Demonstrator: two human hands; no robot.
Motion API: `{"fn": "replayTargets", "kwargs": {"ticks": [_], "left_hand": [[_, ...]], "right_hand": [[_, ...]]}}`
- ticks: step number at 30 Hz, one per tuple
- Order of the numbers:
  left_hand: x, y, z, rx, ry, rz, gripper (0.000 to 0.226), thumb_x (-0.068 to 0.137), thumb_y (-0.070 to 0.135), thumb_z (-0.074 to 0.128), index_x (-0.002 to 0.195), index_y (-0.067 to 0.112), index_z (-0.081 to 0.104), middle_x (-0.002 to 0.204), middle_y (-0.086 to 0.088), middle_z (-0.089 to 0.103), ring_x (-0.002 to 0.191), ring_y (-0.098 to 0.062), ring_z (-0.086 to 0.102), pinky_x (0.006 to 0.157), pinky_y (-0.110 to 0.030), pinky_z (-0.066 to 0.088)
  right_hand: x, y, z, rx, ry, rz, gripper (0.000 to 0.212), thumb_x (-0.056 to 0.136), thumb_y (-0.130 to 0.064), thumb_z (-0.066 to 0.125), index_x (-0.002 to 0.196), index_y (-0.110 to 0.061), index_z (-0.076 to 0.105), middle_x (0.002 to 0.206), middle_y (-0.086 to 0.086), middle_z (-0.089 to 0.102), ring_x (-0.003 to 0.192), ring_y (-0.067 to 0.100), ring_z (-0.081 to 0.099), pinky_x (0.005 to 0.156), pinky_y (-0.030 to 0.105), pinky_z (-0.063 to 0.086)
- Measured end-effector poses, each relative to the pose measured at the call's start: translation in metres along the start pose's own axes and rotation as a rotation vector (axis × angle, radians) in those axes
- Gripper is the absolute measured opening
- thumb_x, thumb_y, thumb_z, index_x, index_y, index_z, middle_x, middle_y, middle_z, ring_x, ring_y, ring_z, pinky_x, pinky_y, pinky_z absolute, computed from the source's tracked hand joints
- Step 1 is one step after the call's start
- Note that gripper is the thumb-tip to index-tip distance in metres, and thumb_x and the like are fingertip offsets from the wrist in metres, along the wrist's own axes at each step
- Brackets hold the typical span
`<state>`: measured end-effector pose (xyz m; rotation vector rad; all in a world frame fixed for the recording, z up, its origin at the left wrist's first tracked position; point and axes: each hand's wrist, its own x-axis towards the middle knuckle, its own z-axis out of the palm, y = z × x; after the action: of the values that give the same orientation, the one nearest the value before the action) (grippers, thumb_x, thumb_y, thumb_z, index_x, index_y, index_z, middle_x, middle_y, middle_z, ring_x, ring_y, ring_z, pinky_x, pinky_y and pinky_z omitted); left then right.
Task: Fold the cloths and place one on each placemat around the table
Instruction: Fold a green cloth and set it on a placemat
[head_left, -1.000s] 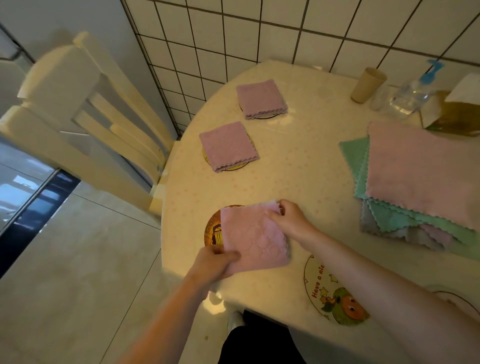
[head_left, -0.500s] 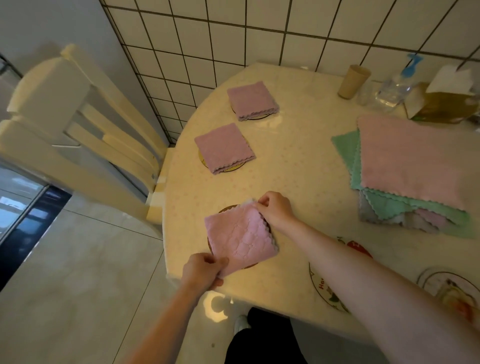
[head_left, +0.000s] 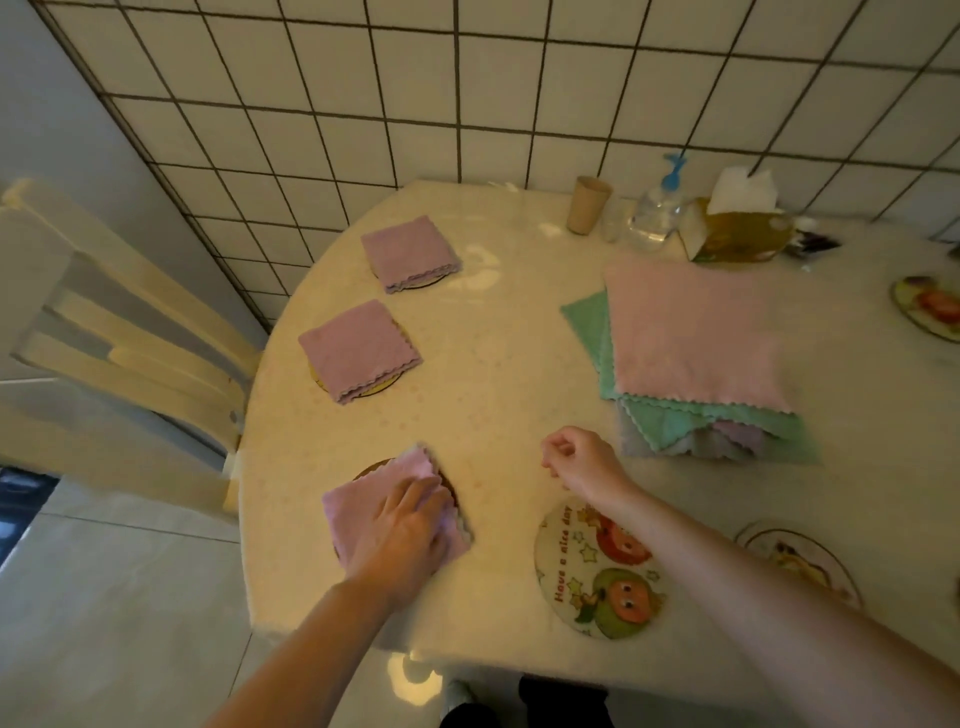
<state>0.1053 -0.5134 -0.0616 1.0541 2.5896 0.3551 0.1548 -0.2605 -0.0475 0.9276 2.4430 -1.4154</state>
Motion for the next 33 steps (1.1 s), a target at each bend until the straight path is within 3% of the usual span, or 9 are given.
{"fn": "replayTargets", "kwargs": {"ticks": [4, 8, 10, 16, 19, 23, 27, 31, 33], "left_hand": [[0.038, 0.026, 0.008, 0.047, 0.005, 0.010, 0.038, 0.079, 0.037, 0.049, 0.112, 0.021, 0.061, 0.116, -0.002, 0.061, 0.106, -0.028, 0.060, 0.090, -0.036, 0.052], [0.092, 0.086, 0.004, 0.111, -0.082, 0.017, 0.054, 0.087, 0.024, 0.057, 0.139, 0.019, 0.044, 0.145, -0.001, 0.039, 0.135, -0.025, 0.033, 0.107, -0.038, 0.035], [0.122, 0.126, 0.008, 0.103, -0.048, 0.025, 0.055, 0.088, 0.019, 0.054, 0.141, 0.020, 0.040, 0.148, 0.001, 0.035, 0.138, -0.023, 0.027, 0.109, -0.036, 0.031], [0.202, 0.226, 0.029, 0.047, -0.002, 0.150, 0.052, 0.071, 0.023, 0.041, 0.118, 0.011, 0.062, 0.121, -0.008, 0.061, 0.114, -0.033, 0.056, 0.088, -0.041, 0.054], [0.234, 0.260, 0.037, 0.056, -0.013, 0.212, 0.059, 0.066, 0.026, 0.042, 0.119, 0.010, 0.060, 0.120, -0.011, 0.063, 0.113, -0.034, 0.059, 0.088, -0.042, 0.055], [0.260, 0.281, 0.049, 0.029, -0.029, 0.166, 0.057, 0.076, 0.034, 0.041, 0.128, 0.017, 0.056, 0.132, -0.006, 0.057, 0.125, -0.031, 0.051, 0.098, -0.043, 0.047], [0.271, 0.282, 0.056, 0.064, -0.107, 0.078, 0.053, 0.090, 0.033, 0.053, 0.141, 0.025, 0.042, 0.148, 0.001, 0.038, 0.137, -0.023, 0.032, 0.109, -0.039, 0.034], [0.281, 0.291, 0.056, 0.136, -0.117, 0.021, 0.053, 0.094, 0.044, 0.046, 0.144, 0.031, 0.035, 0.150, 0.005, 0.035, 0.136, -0.024, 0.031, 0.106, -0.040, 0.036], [0.286, 0.296, 0.055, 0.172, -0.135, 0.001, 0.054, 0.093, 0.047, 0.044, 0.143, 0.032, 0.034, 0.149, 0.005, 0.034, 0.134, -0.025, 0.032, 0.102, -0.042, 0.039]], "right_hand": [[0.004, 0.024, -0.063, -0.006, 0.068, -0.012, 0.011, 0.094, -0.021, 0.053, 0.086, -0.019, 0.060, 0.084, -0.002, 0.067, 0.078, 0.016, 0.063, 0.069, 0.033, 0.052], [0.021, 0.066, -0.136, -0.068, 0.173, -0.010, 0.007, 0.092, -0.019, 0.056, 0.086, -0.017, 0.060, 0.085, 0.004, 0.068, 0.082, 0.023, 0.064, 0.075, 0.038, 0.051], [0.032, 0.092, -0.172, -0.152, 0.232, -0.023, 0.005, 0.089, -0.014, 0.059, 0.088, -0.011, 0.063, 0.088, 0.009, 0.069, 0.084, 0.027, 0.064, 0.077, 0.038, 0.051], [0.058, 0.171, -0.254, -0.574, 0.284, -0.182, 0.020, 0.075, 0.000, 0.061, 0.094, -0.008, 0.064, 0.096, 0.013, 0.062, 0.089, 0.034, 0.059, 0.073, 0.038, 0.049], [0.073, 0.194, -0.274, -0.759, 0.227, -0.257, 0.029, 0.070, -0.005, 0.069, 0.097, -0.012, 0.063, 0.097, 0.011, 0.059, 0.089, 0.035, 0.057, 0.067, 0.041, 0.053], [0.088, 0.201, -0.284, -0.920, 0.170, -0.334, 0.032, 0.056, -0.018, 0.080, 0.082, -0.017, 0.062, 0.085, 0.004, 0.060, 0.076, 0.027, 0.061, 0.051, 0.035, 0.050], [0.093, 0.196, -0.290, -1.014, 0.179, -0.451, 0.031, 0.050, -0.019, 0.082, 0.070, -0.021, 0.059, 0.078, -0.002, 0.058, 0.074, 0.022, 0.060, 0.054, 0.032, 0.045], [0.095, 0.199, -0.294, -0.967, 0.132, -0.596, 0.019, 0.063, -0.027, 0.069, 0.076, -0.021, 0.055, 0.082, -0.001, 0.057, 0.078, 0.023, 0.060, 0.058, 0.034, 0.045], [0.096, 0.202, -0.293, -1.006, 0.115, -0.650, 0.025, 0.060, -0.023, 0.070, 0.080, -0.020, 0.056, 0.086, -0.001, 0.058, 0.081, 0.023, 0.059, 0.059, 0.033, 0.045]]}}
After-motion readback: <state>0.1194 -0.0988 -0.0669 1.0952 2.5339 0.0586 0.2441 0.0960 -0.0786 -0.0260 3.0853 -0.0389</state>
